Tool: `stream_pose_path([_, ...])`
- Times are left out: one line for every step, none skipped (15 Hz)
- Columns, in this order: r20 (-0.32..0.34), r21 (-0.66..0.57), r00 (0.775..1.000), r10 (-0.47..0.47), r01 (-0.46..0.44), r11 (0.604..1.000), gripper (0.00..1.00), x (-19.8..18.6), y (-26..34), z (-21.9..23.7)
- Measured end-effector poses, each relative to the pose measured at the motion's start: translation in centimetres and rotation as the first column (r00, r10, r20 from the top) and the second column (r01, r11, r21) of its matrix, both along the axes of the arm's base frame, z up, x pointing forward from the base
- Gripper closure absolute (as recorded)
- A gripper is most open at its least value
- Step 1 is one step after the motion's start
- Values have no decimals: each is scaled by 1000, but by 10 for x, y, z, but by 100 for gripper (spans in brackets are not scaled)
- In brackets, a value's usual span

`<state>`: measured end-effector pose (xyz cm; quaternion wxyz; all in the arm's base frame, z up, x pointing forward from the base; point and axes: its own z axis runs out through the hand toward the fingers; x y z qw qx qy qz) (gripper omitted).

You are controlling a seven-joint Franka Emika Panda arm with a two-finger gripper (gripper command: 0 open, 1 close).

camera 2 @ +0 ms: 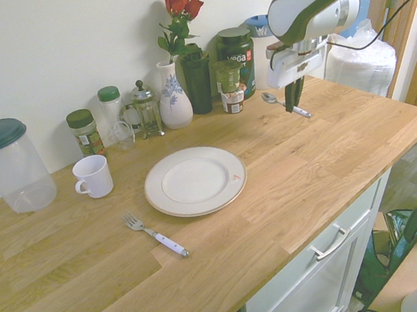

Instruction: Put the spoon into the plate

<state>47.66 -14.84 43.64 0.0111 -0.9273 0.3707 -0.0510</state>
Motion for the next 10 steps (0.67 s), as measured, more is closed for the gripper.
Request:
stream_pose_path([11,-3,1000,22,-22,1000,100,2,23,12])
stream_pose_path([19,-6,999,43,-42,999,100,6,52,19])
stream_pose_path([23,-10,998,63,-63,998,100,10,84,23])
stream_pose_path([23,-13,996,82,-82,997,100,13,122,23])
stream_pose_path([20,-17,995,99,-99,995,100,13,160,21])
stream_pose_path([24,-24,994,108,-107,994,100,12,195,18])
stream_pose_path([37,-31,994,104,-103,994,100,11,222,13])
stream_pose_path([48,-35,994,94,-92,995,100,12,241,6])
stream_pose_path([49,-32,995,87,-85,996,100,15,252,-5])
stream_pose_path([42,-31,995,87,-86,996,100,18,257,-15])
